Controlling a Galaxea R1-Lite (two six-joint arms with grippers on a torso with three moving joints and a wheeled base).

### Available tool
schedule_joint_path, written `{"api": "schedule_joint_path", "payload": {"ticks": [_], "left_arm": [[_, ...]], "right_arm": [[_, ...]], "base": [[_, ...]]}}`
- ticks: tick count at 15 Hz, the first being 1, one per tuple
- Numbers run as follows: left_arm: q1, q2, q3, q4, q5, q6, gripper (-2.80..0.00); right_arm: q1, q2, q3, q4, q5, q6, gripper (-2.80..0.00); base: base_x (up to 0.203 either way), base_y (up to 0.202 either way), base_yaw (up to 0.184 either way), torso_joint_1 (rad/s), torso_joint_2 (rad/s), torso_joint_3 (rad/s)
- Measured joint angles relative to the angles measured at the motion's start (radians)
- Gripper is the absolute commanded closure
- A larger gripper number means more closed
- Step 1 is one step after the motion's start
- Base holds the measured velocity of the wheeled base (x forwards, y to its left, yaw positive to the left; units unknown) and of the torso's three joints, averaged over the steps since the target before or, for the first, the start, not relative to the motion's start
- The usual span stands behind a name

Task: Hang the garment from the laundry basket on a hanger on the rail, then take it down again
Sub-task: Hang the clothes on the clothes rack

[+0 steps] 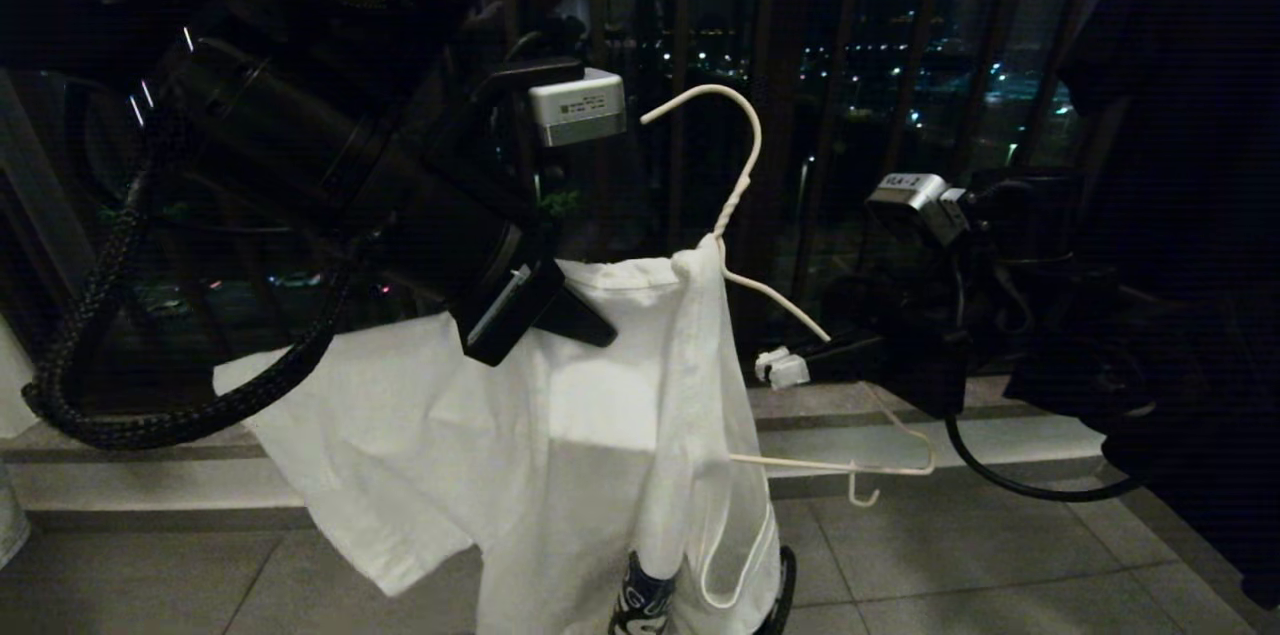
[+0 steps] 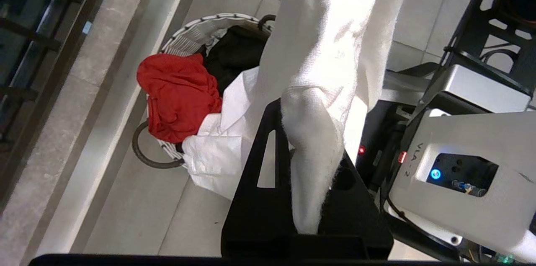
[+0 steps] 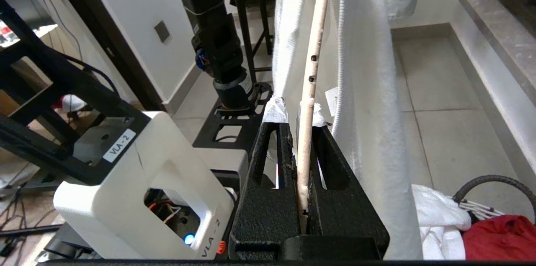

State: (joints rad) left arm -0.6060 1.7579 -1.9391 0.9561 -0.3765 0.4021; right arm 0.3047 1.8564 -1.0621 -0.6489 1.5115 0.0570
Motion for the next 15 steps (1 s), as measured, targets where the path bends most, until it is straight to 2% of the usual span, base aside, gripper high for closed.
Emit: {"api": "schedule_joint_path", "payload": {"ticks": [3,4,11,15], "left_arm": [[0.000,0.000,0.000,-0.002,0.002,0.001,0.00],[0.000,0.000,0.000,-0.001,0.002,0.001,0.00],[0.005,-0.008,-0.001,-0.001,0.006,0.001,0.00],[0.013,-0.025,0.000,0.002,0.006,-0.002,0.00]], "right_arm": [[-0.006,0.000,-0.002,0.000,0.000,0.000,0.00],[-0.007,0.000,-0.003,0.000,0.000,0.000,-2.80],[-0.012,0.002,-0.010,-0.003,0.000,0.001,-2.80],[-0.063,0.006,-0.028,0.001,-0.031,0.006,-2.80]], "base": [[0.000,0.000,0.000,0.000,0.00,0.000],[0.000,0.000,0.000,0.000,0.00,0.000],[0.000,0.000,0.000,0.000,0.00,0.000],[0.000,0.000,0.000,0.000,0.00,0.000]]}}
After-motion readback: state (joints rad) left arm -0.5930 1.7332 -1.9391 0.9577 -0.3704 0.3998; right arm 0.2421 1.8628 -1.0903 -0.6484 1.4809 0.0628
